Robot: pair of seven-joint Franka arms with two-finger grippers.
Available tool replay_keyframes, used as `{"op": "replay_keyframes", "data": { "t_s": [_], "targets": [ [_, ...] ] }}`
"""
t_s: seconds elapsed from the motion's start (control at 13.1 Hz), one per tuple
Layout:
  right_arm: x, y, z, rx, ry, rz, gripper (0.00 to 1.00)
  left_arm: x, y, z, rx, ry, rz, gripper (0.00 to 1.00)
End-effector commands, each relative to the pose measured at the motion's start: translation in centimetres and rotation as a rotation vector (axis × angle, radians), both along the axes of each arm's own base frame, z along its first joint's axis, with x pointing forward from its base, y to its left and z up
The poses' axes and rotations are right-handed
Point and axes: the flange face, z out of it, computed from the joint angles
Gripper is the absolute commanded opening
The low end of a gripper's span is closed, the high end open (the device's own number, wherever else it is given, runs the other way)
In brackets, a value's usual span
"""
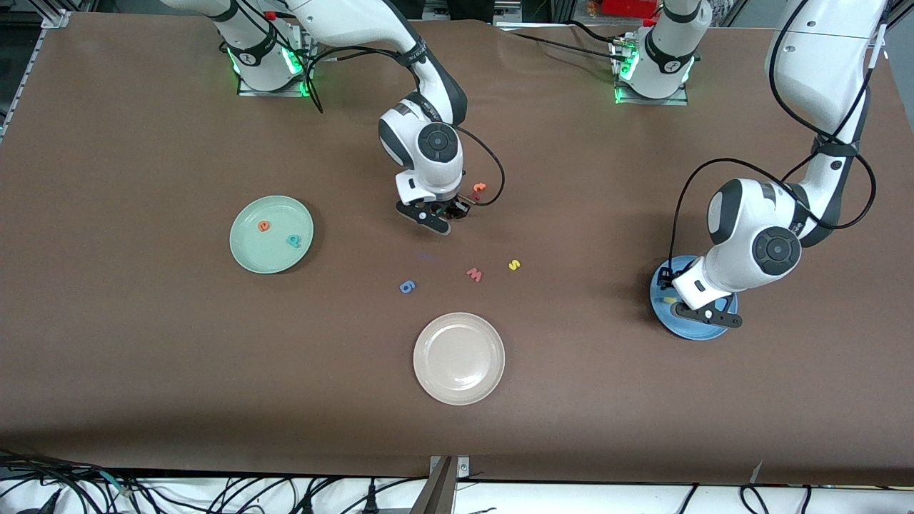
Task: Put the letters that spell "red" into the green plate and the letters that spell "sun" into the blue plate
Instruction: 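Drop the yellow u on the blue plate with the left gripper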
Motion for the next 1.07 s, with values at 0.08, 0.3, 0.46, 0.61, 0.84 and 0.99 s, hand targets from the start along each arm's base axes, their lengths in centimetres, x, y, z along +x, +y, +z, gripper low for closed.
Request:
{"op": "replay_keyframes", "data": {
  "t_s": [0.08,0.3,0.46,0.61,0.84,0.99],
  "targets": [
    [0.0,0.5,-0.5,-0.002,-0.018,0.017,0.2,0.0,-1.2,0.6,0.019,-0.002,0.012,0.78],
    [0.0,0.4,-0.5,-0.003,-0.017,0.017,0.13,-0.8,-6.4,1.4,0.034,0.021,0.105,0.79],
    [0.3,0.4,0.0,0.002,-0.021,0.022,0.11,-1.6,-10.4,1.7,0.042,0.022,0.198,0.8],
    [0.3,0.3,0.0,0.0,-0.019,0.032,0.05,-2.2,-13.8,2.1,0.04,0.014,0.29,0.8],
    [0.3,0.4,0.1,0.0,-0.018,0.036,0.0,-3.3,-18.7,2.4,0.028,0.013,0.377,0.8],
    [1.1,-0.1,0.7,-0.001,-0.026,0.03,0.0,-3.8,-21.6,2.8,0.028,0.001,0.418,0.8]
  ]
}}
